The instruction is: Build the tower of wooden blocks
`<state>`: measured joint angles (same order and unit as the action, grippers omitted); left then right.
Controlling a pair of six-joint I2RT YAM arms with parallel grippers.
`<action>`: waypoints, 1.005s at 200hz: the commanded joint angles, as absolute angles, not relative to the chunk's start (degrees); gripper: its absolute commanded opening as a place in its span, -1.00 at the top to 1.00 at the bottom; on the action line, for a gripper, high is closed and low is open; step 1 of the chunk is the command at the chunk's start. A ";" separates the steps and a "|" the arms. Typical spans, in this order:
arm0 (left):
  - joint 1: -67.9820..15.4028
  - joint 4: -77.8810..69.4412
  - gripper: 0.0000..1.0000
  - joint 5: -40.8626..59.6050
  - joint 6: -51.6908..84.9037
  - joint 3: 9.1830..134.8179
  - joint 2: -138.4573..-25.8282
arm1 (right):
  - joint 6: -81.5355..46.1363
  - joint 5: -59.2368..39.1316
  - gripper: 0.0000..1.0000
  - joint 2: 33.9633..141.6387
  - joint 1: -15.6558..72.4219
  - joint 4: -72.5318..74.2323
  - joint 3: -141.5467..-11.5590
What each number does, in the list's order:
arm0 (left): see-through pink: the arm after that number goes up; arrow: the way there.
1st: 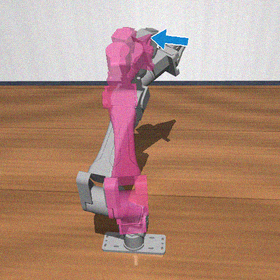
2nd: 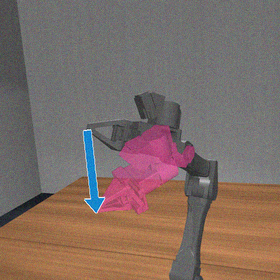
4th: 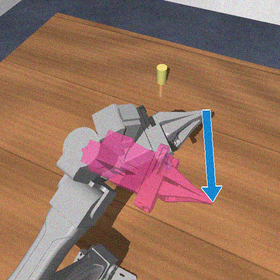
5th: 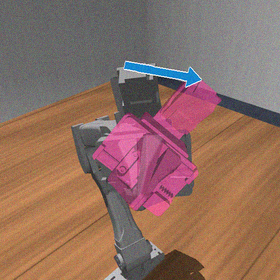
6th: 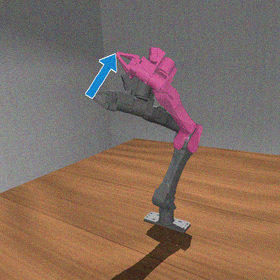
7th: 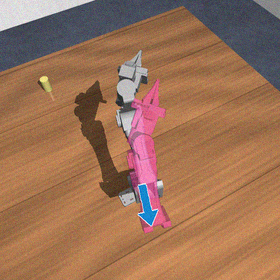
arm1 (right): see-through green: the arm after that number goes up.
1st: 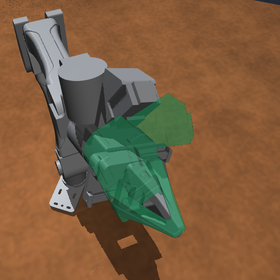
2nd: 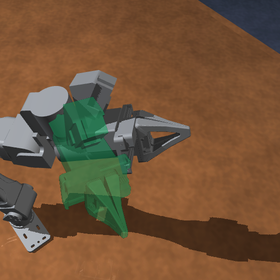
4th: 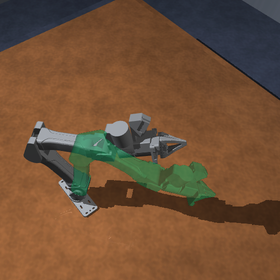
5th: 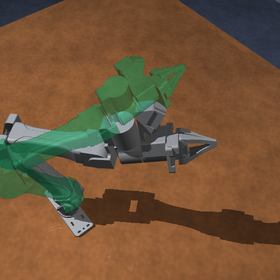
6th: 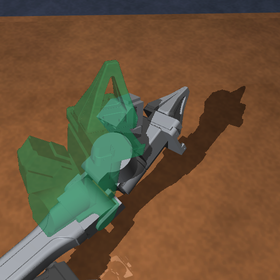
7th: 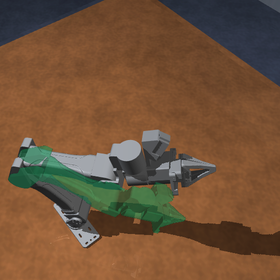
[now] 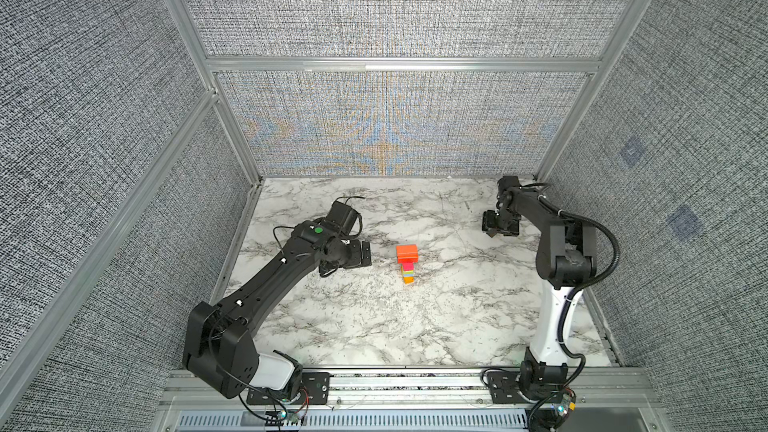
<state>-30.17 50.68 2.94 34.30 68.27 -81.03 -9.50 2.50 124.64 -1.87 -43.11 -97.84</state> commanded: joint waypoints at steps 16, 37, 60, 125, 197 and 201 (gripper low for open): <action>-29.99 50.73 -0.98 2.44 33.66 68.47 -81.02 | -7.54 -1.48 -0.62 125.34 -2.14 -42.80 -99.14; -30.02 50.75 -0.98 2.46 33.66 68.62 -81.16 | -6.81 -3.86 -0.63 125.36 -2.28 -41.56 -98.90; -29.93 51.08 -0.98 2.46 33.57 68.90 -81.47 | -6.00 -6.58 -0.63 125.42 -2.27 -40.71 -98.54; -29.85 51.07 -0.98 2.54 33.40 69.07 -81.29 | -5.46 -8.00 -0.62 124.21 -2.26 -39.02 -95.00; -29.79 50.49 -0.97 3.16 33.40 68.12 -80.61 | -5.27 -8.55 -0.53 122.01 -1.38 -37.81 -92.01; -29.79 50.49 -0.97 3.10 33.42 68.04 -80.55 | -5.24 -8.53 -0.53 122.15 -1.18 -37.83 -92.04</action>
<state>-29.85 50.81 2.98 34.04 68.34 -81.10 -5.67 -7.79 122.45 -1.89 -38.30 -92.14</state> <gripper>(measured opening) 0.987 0.769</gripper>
